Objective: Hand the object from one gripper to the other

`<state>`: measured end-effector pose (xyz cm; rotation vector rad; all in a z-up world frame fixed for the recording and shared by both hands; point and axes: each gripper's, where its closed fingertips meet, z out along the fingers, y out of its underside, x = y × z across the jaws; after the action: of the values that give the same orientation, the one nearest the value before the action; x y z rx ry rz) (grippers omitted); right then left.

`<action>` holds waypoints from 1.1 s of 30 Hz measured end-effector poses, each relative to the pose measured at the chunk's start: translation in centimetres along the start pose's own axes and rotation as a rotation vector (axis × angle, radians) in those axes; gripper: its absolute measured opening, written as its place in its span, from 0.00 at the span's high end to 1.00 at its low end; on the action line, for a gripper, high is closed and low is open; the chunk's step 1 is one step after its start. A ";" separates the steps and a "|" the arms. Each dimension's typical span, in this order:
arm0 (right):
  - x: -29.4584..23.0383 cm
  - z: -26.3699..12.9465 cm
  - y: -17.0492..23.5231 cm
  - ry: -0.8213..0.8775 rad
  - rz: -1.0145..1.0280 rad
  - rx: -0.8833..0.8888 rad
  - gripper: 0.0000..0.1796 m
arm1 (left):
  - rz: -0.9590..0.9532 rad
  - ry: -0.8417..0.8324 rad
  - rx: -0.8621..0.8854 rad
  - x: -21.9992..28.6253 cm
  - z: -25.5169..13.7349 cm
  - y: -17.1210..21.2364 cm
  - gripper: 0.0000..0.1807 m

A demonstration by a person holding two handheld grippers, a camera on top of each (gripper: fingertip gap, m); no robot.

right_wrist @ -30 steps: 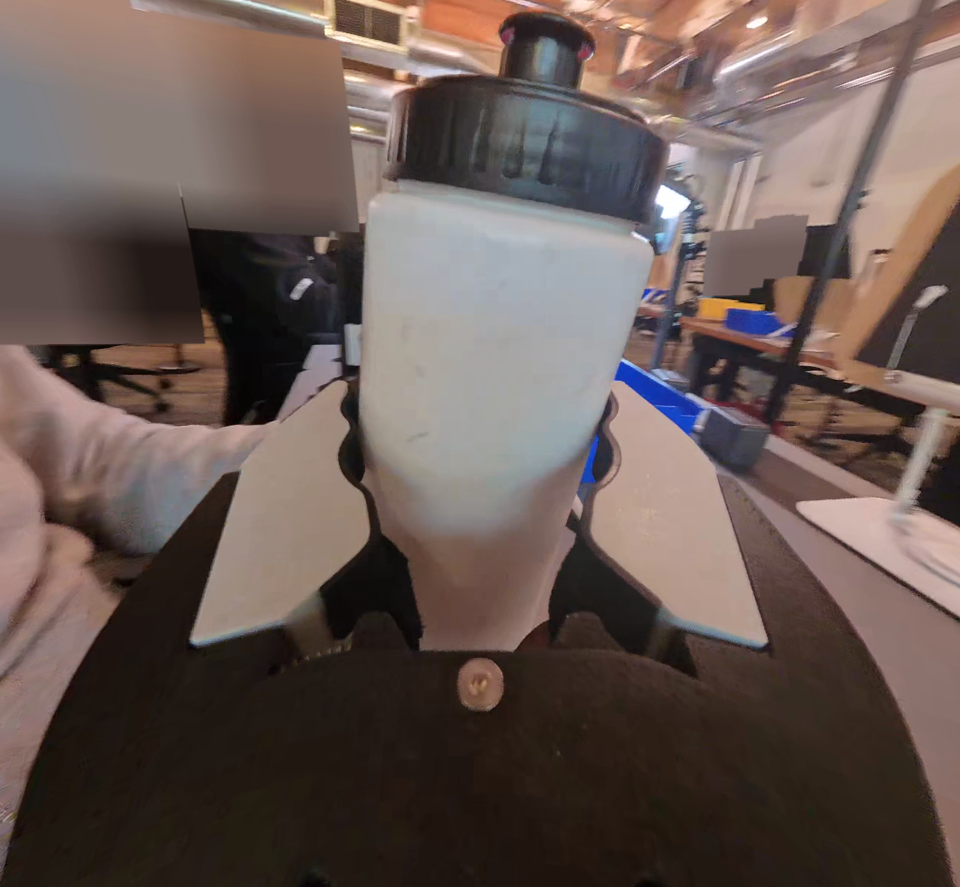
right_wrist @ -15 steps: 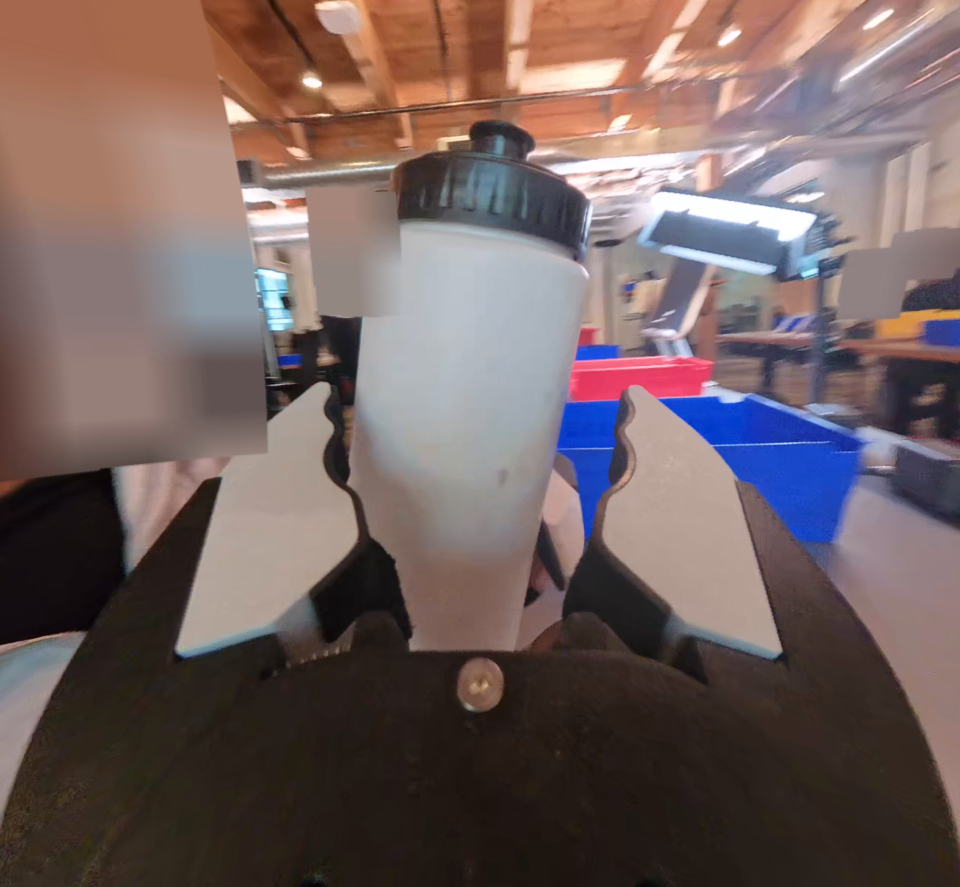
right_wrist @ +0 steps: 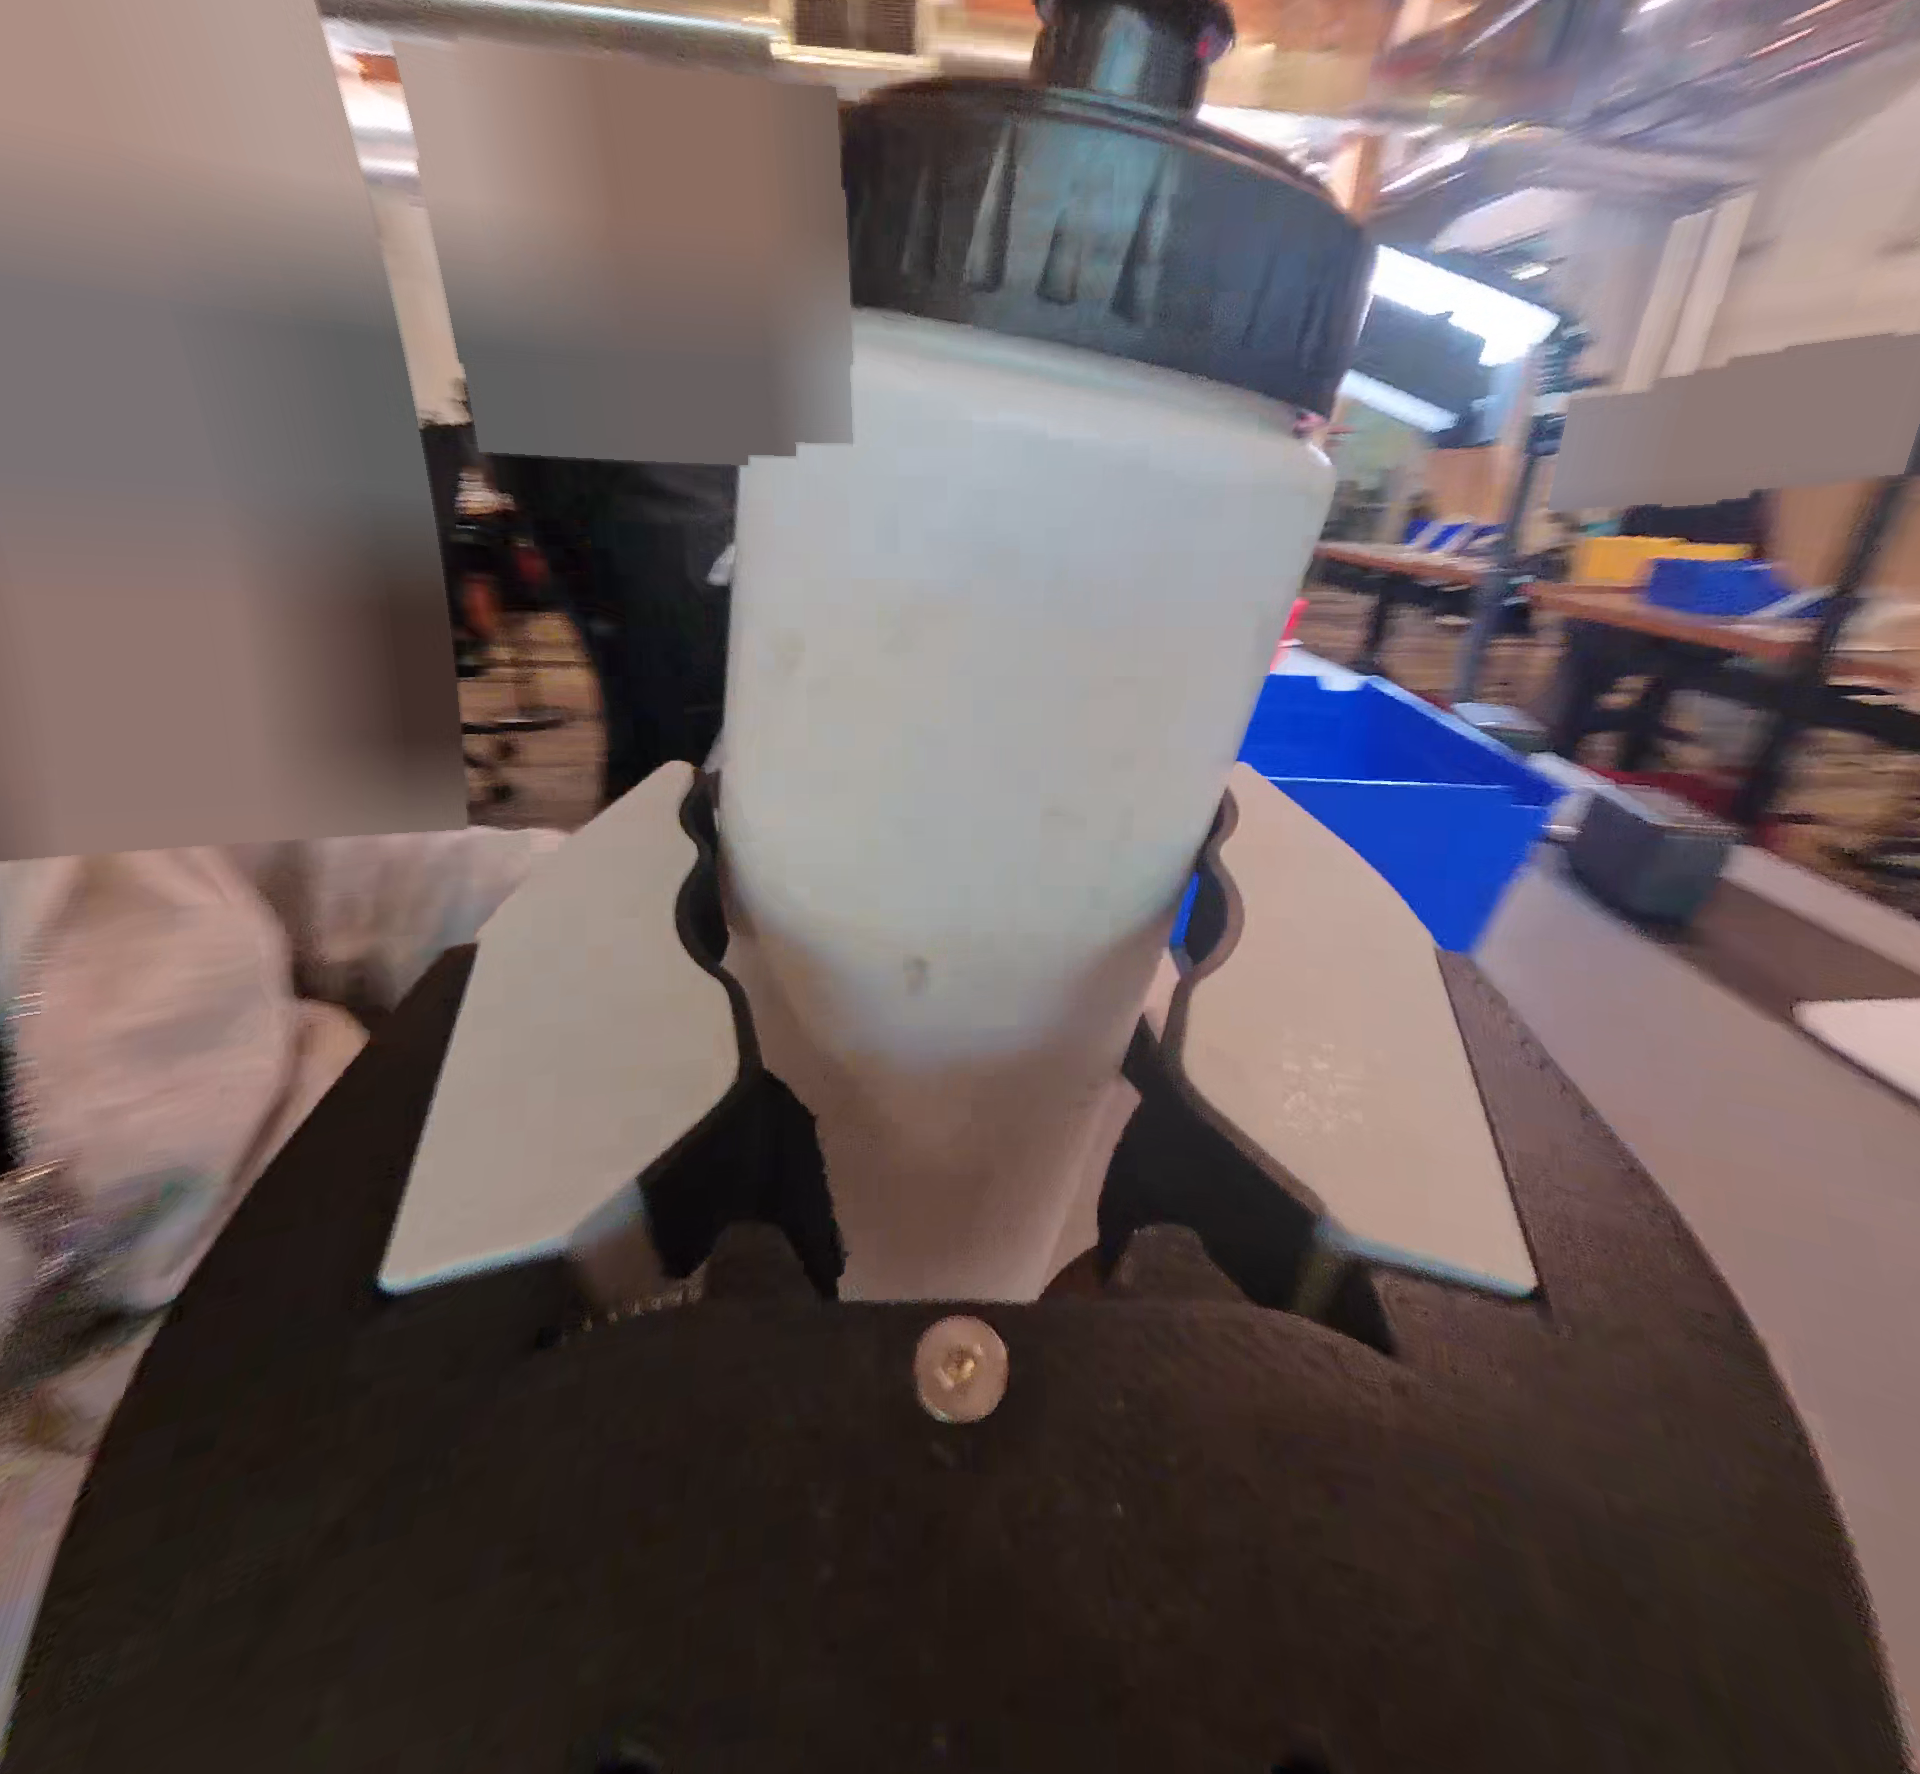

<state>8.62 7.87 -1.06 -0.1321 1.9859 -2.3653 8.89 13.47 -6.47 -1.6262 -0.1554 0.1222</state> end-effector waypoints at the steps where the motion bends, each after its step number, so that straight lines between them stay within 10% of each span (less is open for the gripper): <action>1: 0.6 0.0 0.0 0.058 -0.028 0.008 0.51 | 0.059 -0.075 -0.024 -0.8 0.1 0.3 0.43; 8: 1.7 0.2 0.2 0.164 -0.073 0.031 0.51 | 0.139 -0.234 -0.083 -2.6 0.1 1.3 0.46; 23: -3.6 -0.2 -0.4 -0.337 0.233 0.021 0.52 | -0.183 0.332 0.047 3.9 -0.7 -0.8 0.52; 33: 2.0 -0.5 -0.2 0.112 0.059 0.049 0.52 | 0.132 -0.229 -0.037 -2.6 -0.4 0.3 0.47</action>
<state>6.58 8.18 -0.89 0.0613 1.9475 -2.4325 6.43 12.56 -6.75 -1.6563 -0.2271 0.4102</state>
